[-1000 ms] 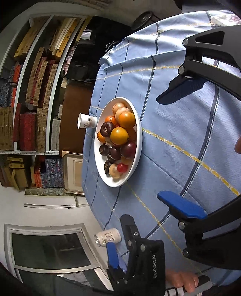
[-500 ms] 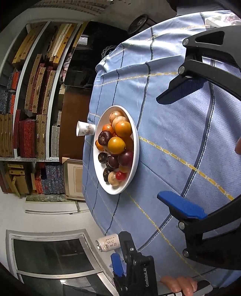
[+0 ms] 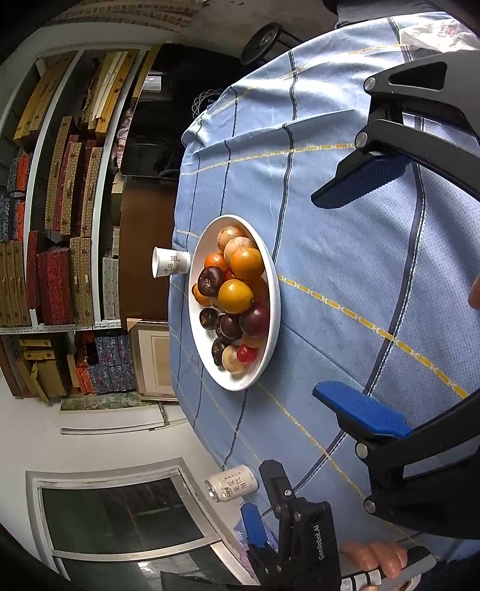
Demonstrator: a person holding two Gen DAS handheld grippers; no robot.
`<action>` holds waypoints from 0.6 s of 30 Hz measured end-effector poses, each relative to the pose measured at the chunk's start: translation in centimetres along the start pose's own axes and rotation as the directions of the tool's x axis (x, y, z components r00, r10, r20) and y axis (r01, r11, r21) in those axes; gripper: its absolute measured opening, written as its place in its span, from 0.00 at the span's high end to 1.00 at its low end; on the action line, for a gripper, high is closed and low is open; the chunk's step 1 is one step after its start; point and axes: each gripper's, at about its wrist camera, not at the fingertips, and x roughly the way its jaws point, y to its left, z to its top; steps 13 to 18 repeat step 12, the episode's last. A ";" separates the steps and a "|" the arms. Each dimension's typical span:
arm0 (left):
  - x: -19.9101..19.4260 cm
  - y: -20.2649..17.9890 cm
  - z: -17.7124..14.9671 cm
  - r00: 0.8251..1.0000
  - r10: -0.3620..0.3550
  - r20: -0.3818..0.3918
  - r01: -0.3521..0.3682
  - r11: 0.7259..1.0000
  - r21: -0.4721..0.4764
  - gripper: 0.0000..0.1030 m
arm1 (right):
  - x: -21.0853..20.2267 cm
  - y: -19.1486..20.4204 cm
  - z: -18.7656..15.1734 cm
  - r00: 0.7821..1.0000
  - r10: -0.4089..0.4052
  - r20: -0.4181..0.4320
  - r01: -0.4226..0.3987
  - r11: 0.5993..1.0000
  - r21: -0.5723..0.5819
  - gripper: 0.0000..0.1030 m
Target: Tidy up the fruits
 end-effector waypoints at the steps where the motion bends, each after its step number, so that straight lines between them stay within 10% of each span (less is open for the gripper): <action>1: 0.0 0.0 0.0 1.000 0.002 0.003 -0.002 1.000 0.000 0.05 | 0.0 0.0 0.0 1.000 0.002 -0.001 -0.002 1.000 0.001 0.08; 18: 0.2 -0.2 -0.3 1.000 0.002 -0.005 -0.002 1.000 0.003 0.05 | 0.3 0.0 -0.2 1.000 0.001 -0.010 -0.001 1.000 0.001 0.08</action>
